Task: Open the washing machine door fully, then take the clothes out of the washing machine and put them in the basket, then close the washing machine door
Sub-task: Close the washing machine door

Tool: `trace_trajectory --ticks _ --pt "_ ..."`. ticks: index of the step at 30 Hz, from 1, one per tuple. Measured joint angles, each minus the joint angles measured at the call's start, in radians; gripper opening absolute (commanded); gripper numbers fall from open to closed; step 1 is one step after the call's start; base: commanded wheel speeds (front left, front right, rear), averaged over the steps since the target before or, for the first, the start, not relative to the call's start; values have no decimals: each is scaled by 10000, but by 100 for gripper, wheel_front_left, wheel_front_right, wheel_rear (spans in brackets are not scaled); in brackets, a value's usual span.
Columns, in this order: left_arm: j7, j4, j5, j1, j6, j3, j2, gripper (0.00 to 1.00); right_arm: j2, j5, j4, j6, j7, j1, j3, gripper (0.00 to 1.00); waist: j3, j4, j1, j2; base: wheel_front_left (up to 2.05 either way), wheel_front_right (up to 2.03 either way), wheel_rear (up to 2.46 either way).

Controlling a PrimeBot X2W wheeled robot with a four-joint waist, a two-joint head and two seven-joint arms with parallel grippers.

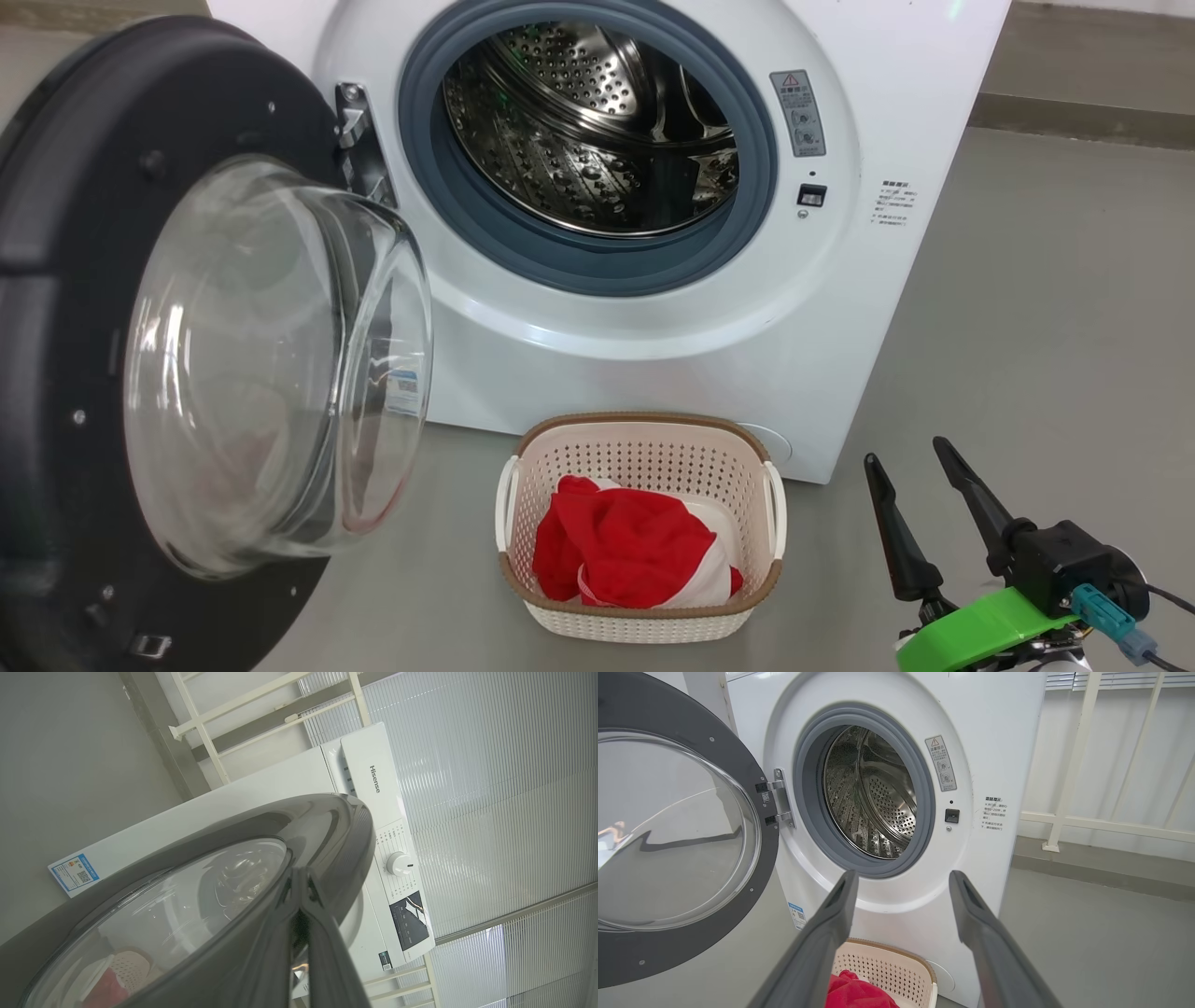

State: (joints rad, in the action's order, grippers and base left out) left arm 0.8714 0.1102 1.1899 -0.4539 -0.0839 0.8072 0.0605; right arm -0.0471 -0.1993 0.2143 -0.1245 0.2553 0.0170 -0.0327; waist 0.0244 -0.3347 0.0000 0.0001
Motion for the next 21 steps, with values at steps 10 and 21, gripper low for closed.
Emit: trace_trajectory --ticks 10,21 --pt "153 -1212 454 983 -337 -911 -219 0 2 -316 48 0 0 1 -27 100 6 132 0 0 0 0 0" --pt "-974 -2276 1935 2535 -859 -3039 -238 0 4 -397 113 0 0 1 -40 100 52 412 0 0 0 0 0"
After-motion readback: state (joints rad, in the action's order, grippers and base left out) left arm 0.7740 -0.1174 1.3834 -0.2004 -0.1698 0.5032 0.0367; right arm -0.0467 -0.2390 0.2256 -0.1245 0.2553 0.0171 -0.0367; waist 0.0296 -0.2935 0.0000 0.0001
